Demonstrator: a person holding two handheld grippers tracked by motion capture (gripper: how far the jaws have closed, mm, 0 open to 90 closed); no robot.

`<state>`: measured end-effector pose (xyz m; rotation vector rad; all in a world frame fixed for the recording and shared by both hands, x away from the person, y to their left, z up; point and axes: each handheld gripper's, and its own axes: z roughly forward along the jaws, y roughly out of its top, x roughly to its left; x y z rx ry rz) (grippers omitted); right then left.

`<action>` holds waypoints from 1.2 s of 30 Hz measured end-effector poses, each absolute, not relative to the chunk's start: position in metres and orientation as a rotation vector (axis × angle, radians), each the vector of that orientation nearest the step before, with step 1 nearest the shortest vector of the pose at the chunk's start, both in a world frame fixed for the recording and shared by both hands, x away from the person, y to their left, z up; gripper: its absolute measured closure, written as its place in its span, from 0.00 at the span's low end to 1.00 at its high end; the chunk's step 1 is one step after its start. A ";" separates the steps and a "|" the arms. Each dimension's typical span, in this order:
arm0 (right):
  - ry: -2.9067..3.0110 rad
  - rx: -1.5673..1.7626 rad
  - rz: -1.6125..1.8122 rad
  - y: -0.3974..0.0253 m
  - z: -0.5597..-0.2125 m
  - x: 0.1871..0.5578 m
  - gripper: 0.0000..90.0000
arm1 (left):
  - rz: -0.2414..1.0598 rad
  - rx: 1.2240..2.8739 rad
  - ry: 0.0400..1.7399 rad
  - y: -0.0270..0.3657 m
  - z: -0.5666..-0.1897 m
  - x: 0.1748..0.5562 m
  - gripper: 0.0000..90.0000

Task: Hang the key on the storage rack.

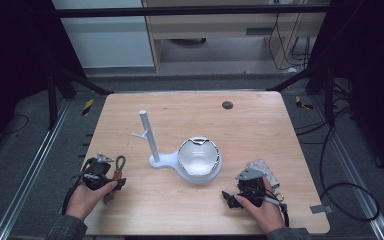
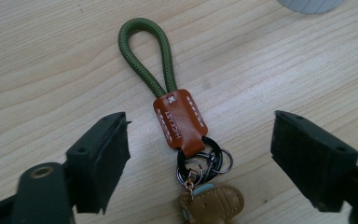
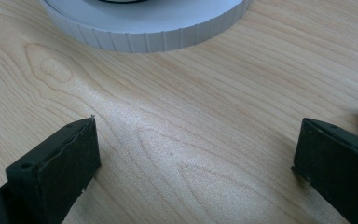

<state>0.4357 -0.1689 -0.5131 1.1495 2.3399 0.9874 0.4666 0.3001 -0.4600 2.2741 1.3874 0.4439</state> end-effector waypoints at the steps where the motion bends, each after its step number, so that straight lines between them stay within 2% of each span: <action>1: 2.340 1.150 0.987 -0.169 -0.513 0.436 0.00 | 0.429 2.277 1.399 0.300 -0.462 0.468 0.27; 7: 2.340 1.150 0.988 -0.169 -0.513 0.436 0.00 | 0.417 2.279 1.430 0.299 -0.464 0.475 0.41; 14: 2.341 1.150 0.989 -0.169 -0.513 0.435 0.00 | 0.381 2.282 1.457 0.301 -0.465 0.480 0.53; 27: 2.340 1.147 0.991 -0.169 -0.513 0.436 0.00 | 0.330 2.271 1.491 0.303 -0.470 0.486 0.61; 36: 2.339 1.148 0.990 -0.169 -0.513 0.435 0.00 | 0.347 2.296 1.482 0.300 -0.471 0.489 0.65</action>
